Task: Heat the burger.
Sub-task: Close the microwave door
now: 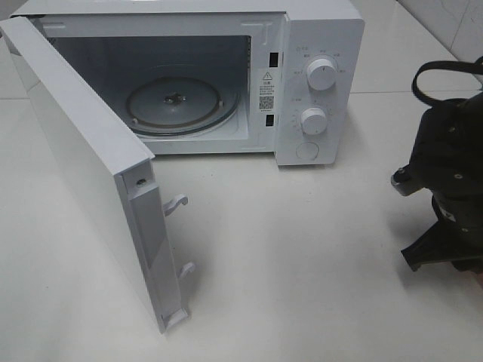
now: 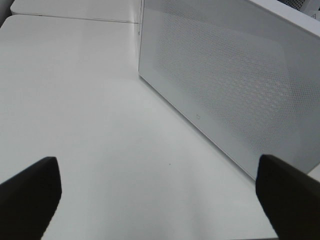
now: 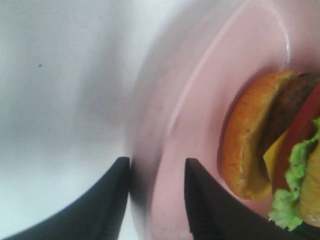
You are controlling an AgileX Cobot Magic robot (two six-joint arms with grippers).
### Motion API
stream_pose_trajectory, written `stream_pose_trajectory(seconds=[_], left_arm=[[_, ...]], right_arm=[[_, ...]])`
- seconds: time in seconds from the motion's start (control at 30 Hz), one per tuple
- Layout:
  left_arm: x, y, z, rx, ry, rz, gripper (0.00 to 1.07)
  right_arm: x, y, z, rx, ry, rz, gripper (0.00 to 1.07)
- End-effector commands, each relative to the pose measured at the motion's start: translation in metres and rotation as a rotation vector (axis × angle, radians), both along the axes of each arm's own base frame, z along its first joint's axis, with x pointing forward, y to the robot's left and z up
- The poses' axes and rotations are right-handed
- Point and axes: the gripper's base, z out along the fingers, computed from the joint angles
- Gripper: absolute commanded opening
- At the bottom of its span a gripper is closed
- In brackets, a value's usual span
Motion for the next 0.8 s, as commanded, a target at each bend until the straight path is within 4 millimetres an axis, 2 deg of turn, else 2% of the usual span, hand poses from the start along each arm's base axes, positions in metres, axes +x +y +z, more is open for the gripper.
stream_pose_trajectory(seconds=[0.03, 0.13, 0.2, 0.23, 0.27, 0.3, 0.37, 0.4, 0.43, 0.5, 0.53, 0.57, 0.63, 0.67, 0.7, 0.73, 0.8], left_arm=[[-0.002, 0.0, 0.0, -0.007, -0.022, 0.007, 0.98], [-0.002, 0.0, 0.0, -0.007, -0.022, 0.007, 0.98], [-0.002, 0.0, 0.0, -0.007, -0.022, 0.007, 0.98], [-0.002, 0.0, 0.0, -0.007, -0.022, 0.007, 0.98], [-0.002, 0.0, 0.0, -0.007, -0.022, 0.007, 0.98], [-0.002, 0.0, 0.0, -0.007, -0.022, 0.007, 0.98], [-0.002, 0.0, 0.0, -0.007, -0.022, 0.007, 0.98], [-0.002, 0.0, 0.0, -0.007, -0.022, 0.007, 0.98], [-0.002, 0.0, 0.0, -0.007, -0.022, 0.007, 0.98], [-0.002, 0.0, 0.0, -0.007, -0.022, 0.007, 0.98], [-0.002, 0.0, 0.0, -0.007, -0.022, 0.007, 0.98], [-0.002, 0.0, 0.0, -0.007, -0.022, 0.007, 0.98], [-0.002, 0.0, 0.0, -0.007, -0.022, 0.007, 0.98], [-0.002, 0.0, 0.0, -0.007, -0.022, 0.007, 0.98], [-0.002, 0.0, 0.0, -0.007, -0.022, 0.007, 0.98], [-0.002, 0.0, 0.0, -0.007, -0.022, 0.007, 0.98], [-0.002, 0.0, 0.0, -0.007, -0.022, 0.007, 0.98]], right_arm=[[-0.003, -0.001, 0.019, 0.029, -0.026, 0.011, 0.58], [-0.004, 0.0, 0.024, 0.044, -0.036, 0.018, 0.6], [-0.008, 0.001, 0.045, 0.11, -0.079, 0.053, 0.71], [-0.008, 0.001, 0.045, 0.11, -0.079, 0.053, 0.71], [-0.011, 0.001, 0.055, 0.144, -0.104, 0.059, 0.76], [-0.011, 0.001, 0.055, 0.144, -0.104, 0.059, 0.76], [-0.017, 0.001, 0.072, 0.193, -0.137, 0.081, 0.78], [-0.017, 0.001, 0.072, 0.193, -0.137, 0.081, 0.78], [-0.023, 0.001, 0.085, 0.237, -0.165, 0.086, 0.77], [-0.027, 0.001, 0.09, 0.261, -0.17, 0.088, 0.76], [-0.034, 0.001, 0.103, 0.316, -0.196, 0.102, 0.76], [-0.034, 0.001, 0.103, 0.316, -0.196, 0.102, 0.76], [-0.047, 0.001, 0.121, 0.397, -0.233, 0.139, 0.76], [-0.047, 0.001, 0.121, 0.397, -0.233, 0.139, 0.76], [-0.055, 0.0, 0.133, 0.442, -0.257, 0.173, 0.76], [-0.055, 0.0, 0.133, 0.442, -0.257, 0.173, 0.76], [-0.069, -0.001, 0.148, 0.511, -0.293, 0.21, 0.76]])
